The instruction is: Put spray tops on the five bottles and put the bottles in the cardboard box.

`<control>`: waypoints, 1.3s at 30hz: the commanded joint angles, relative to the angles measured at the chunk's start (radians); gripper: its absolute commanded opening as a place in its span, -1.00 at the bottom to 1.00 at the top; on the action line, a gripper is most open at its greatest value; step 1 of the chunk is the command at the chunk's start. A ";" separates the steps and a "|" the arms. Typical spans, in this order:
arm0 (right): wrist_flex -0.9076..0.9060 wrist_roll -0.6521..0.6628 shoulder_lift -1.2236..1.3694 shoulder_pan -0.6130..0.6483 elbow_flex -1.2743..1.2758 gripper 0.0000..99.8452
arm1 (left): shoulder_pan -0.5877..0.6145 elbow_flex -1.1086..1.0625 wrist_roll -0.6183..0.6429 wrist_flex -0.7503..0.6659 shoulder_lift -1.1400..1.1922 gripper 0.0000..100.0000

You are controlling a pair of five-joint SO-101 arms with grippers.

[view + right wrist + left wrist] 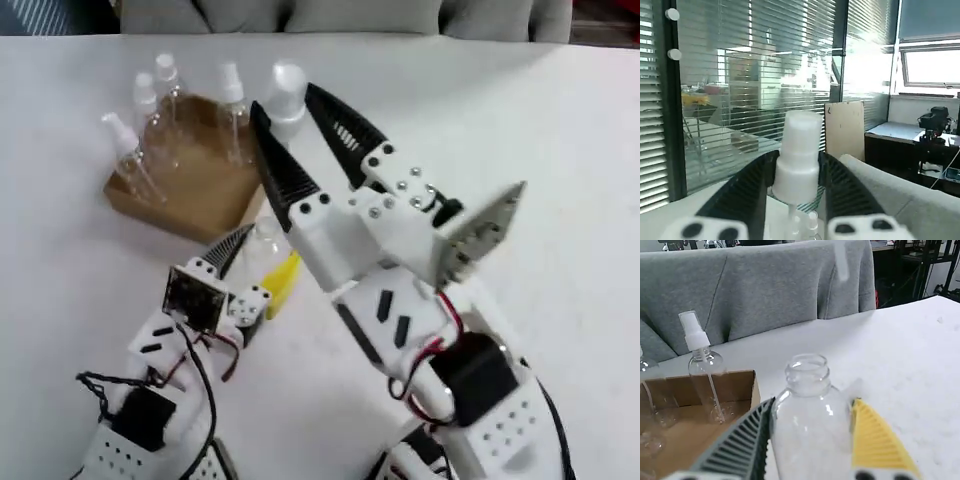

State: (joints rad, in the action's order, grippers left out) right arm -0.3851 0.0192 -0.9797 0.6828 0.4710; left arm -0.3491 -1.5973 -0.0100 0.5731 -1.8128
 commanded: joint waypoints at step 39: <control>-0.056 -0.014 -0.143 0.061 0.428 -0.52 | -0.007 -0.015 -0.012 -0.064 -0.015 -0.96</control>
State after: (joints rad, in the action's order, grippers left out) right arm -0.4097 0.0130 -1.0932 0.7319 0.9175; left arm -0.3506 -1.6187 -0.0100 0.5409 -1.8128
